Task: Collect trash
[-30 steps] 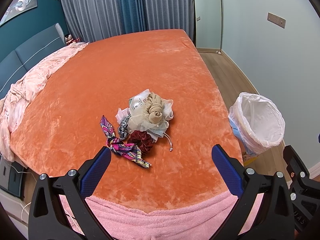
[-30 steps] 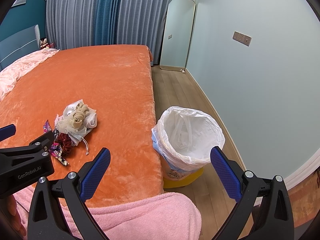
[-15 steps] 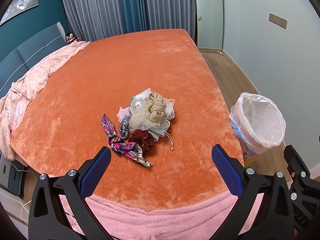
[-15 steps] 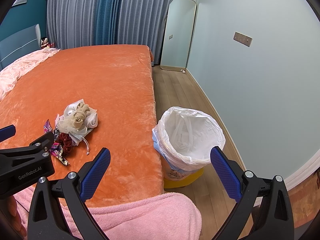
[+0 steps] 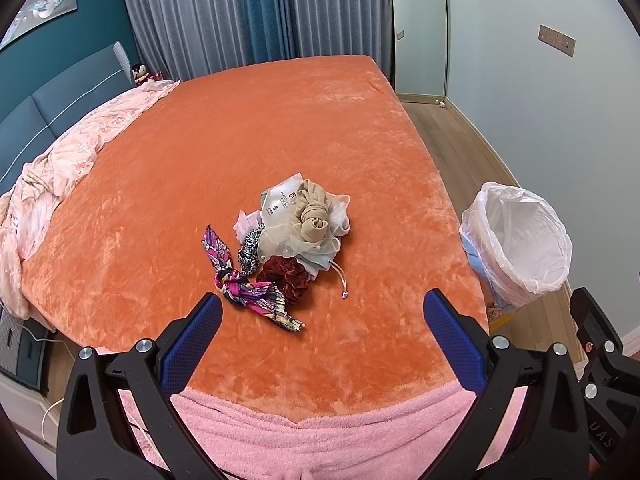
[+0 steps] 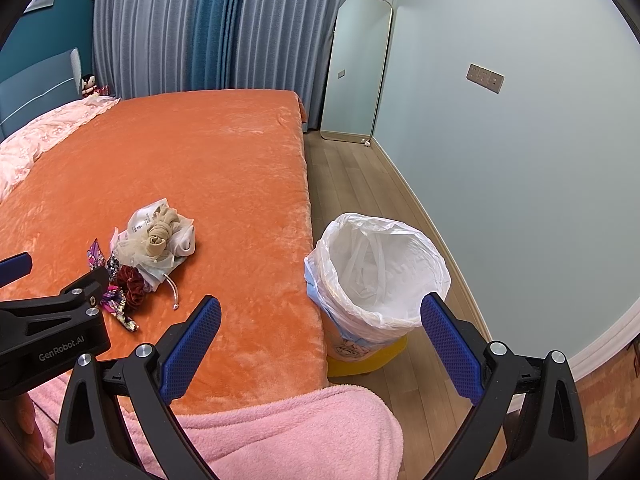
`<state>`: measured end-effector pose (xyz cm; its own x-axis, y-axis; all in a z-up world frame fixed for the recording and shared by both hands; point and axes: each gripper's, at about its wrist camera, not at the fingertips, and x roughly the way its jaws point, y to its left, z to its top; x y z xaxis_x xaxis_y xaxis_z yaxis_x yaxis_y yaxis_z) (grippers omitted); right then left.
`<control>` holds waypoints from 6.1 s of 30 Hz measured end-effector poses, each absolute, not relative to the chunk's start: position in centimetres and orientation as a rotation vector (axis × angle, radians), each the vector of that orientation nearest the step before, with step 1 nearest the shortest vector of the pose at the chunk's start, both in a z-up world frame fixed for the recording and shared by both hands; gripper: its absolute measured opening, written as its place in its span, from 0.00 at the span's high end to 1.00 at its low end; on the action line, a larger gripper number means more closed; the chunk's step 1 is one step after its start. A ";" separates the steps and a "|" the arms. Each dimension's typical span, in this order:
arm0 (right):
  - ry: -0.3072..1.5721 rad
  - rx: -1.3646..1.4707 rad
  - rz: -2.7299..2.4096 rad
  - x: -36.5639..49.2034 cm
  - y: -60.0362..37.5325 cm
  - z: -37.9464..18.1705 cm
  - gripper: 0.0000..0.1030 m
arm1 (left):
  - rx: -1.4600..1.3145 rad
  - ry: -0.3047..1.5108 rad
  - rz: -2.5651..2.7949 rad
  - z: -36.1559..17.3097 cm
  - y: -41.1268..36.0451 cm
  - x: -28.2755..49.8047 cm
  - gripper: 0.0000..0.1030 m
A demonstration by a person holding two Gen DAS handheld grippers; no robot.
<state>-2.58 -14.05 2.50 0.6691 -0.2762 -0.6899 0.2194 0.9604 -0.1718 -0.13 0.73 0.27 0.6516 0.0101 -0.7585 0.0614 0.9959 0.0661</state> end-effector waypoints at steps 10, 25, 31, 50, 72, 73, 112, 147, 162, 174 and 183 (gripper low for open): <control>0.790 -0.078 -0.280 -2.6 -14.0 2.4 0.07 | 0.089 0.864 -0.031 0.1 0.7 -0.3 0.07; 0.789 -0.078 -0.279 -2.7 -14.0 2.4 0.07 | 0.089 0.866 -0.032 0.0 0.7 -0.3 0.07; 0.790 -0.079 -0.281 -2.6 -14.0 2.4 0.07 | 0.091 0.864 -0.032 0.0 0.6 -0.4 0.07; 0.789 -0.076 -0.294 -2.4 -14.0 1.7 0.07 | 0.097 0.874 -0.042 -0.7 0.6 -0.4 0.07; 0.766 -0.051 -0.191 4.3 -8.3 -2.1 0.07 | -0.020 0.890 0.071 -5.3 9.4 5.5 0.07; 0.775 -0.047 -0.174 4.7 -7.7 -2.5 0.07 | -0.040 0.890 0.093 -5.7 10.5 5.9 0.07; 1.107 0.024 0.213 14.3 4.8 -17.2 0.85 | -0.239 1.176 0.010 -18.2 17.6 14.9 0.66; 0.579 0.218 -0.274 5.0 -19.6 3.8 0.87 | 0.123 0.730 -0.468 3.9 -6.6 11.4 0.67; 0.608 0.390 -0.494 3.6 -29.8 -1.5 0.87 | 0.225 0.729 -0.701 1.1 -18.8 12.1 0.66; 0.637 0.464 -0.556 5.3 -33.1 -4.4 0.80 | 0.258 0.778 -0.724 -2.6 -23.9 15.1 0.46; 0.664 0.424 -0.526 6.9 -31.7 -4.4 0.71 | 0.227 0.777 -0.618 -2.6 -21.4 16.2 0.32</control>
<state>6.88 -31.74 -4.45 0.6668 -0.3204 -0.6728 0.5815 0.7883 0.2010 16.15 -21.45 -2.60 0.5484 -0.4362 -0.7134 0.5977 0.8011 -0.0304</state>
